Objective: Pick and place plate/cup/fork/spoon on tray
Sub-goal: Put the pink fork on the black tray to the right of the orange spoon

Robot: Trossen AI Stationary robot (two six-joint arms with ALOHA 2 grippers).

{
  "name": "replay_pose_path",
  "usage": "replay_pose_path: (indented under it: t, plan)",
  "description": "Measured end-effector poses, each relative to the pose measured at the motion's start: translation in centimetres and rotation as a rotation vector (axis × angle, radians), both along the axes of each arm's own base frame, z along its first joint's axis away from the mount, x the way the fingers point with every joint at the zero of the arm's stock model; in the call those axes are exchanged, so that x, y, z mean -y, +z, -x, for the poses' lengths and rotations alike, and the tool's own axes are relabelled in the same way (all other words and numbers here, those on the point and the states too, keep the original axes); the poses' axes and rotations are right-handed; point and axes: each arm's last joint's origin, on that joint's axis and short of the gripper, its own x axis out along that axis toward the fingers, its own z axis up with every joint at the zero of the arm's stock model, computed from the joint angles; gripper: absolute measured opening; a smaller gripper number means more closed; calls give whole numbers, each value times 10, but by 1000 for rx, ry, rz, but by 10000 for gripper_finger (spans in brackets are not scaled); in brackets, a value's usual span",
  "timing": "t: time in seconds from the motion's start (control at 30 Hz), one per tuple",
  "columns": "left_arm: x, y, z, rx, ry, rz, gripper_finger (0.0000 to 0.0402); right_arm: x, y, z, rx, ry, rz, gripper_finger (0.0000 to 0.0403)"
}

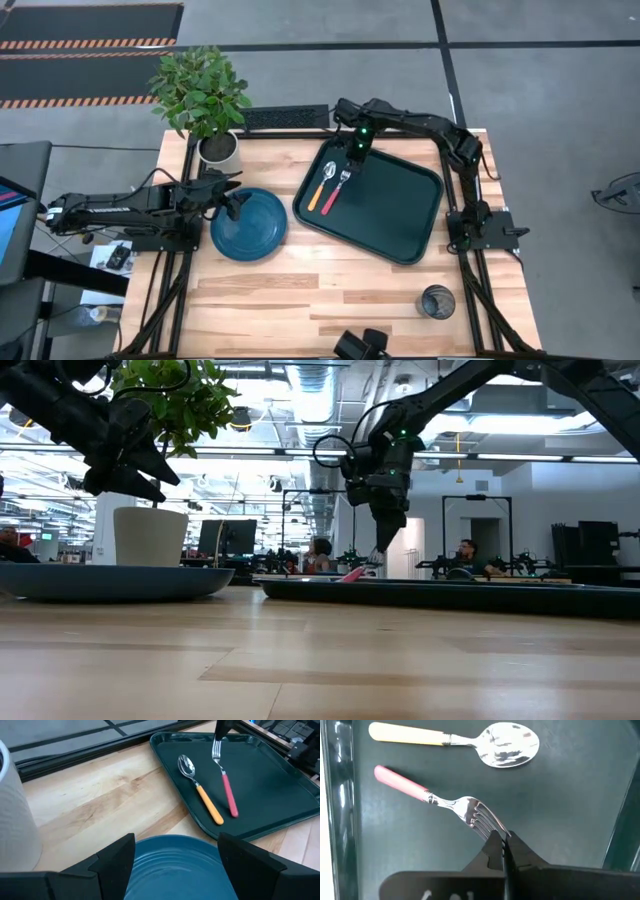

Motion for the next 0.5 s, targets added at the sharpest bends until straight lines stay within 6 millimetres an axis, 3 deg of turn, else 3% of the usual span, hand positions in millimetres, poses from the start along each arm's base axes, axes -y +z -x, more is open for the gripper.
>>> replay_pose_path:
  t: [0.33,0.5]
  plan:
    - [0,0,0,-3,-3,-3,269,7,-33,-14,-115,2,-53,0]
    - [0,0,0,-3,-3,-5,269,11,-23,-19,-80,1,-19,0]
